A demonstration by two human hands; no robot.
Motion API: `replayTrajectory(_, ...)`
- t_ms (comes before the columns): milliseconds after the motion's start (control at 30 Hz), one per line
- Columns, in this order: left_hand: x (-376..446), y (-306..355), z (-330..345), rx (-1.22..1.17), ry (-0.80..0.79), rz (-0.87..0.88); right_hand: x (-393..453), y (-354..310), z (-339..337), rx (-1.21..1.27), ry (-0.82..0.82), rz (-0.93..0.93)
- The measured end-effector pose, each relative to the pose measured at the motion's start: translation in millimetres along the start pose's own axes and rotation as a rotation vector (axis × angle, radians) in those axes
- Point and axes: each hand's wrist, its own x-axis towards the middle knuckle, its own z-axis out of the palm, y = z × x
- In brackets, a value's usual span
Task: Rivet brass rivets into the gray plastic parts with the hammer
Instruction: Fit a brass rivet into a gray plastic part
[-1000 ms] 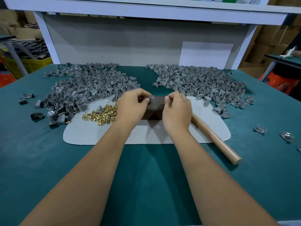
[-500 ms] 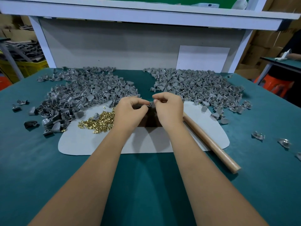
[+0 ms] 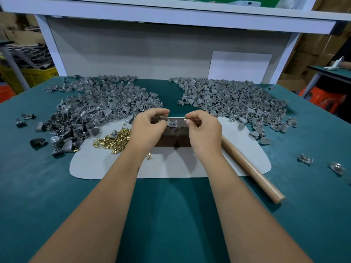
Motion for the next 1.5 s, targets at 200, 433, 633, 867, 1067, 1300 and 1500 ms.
replayTrajectory(200, 3.3, -6.9, 0.9, 0.176, -0.023, 0.059, -1.4, -0.3, 3.2, -0.059, -0.014, -0.068)
replayTrajectory(433, 3.9, -7.4, -2.7, 0.204, -0.014, 0.055, -1.8, -0.9, 2.6, -0.107, 0.001, -0.063)
replayTrajectory(633, 2.9, -5.6, -0.7, 0.349, -0.053, 0.153, -5.5, -3.1, 2.9, -0.048, -0.039, -0.049)
replayTrajectory(867, 1.8, -7.8, 2.7, 0.360, 0.018, 0.155, -4.5, -2.6, 2.8, -0.071, -0.044, -0.058)
replayTrajectory(1067, 2.8, -5.7, 1.2, 0.260, 0.016, 0.096, -4.0, -4.0, 1.0, -0.077, -0.037, -0.041)
replayTrajectory(1300, 9.0, -8.1, 0.8, 0.284, -0.211, 0.125, -6.1, -6.2, 1.2, -0.065, -0.093, -0.101)
replayTrajectory(1500, 5.6, -9.6, -2.8, 0.159, -0.176, 0.051, -4.3, -3.9, 3.3, -0.027, -0.106, -0.064)
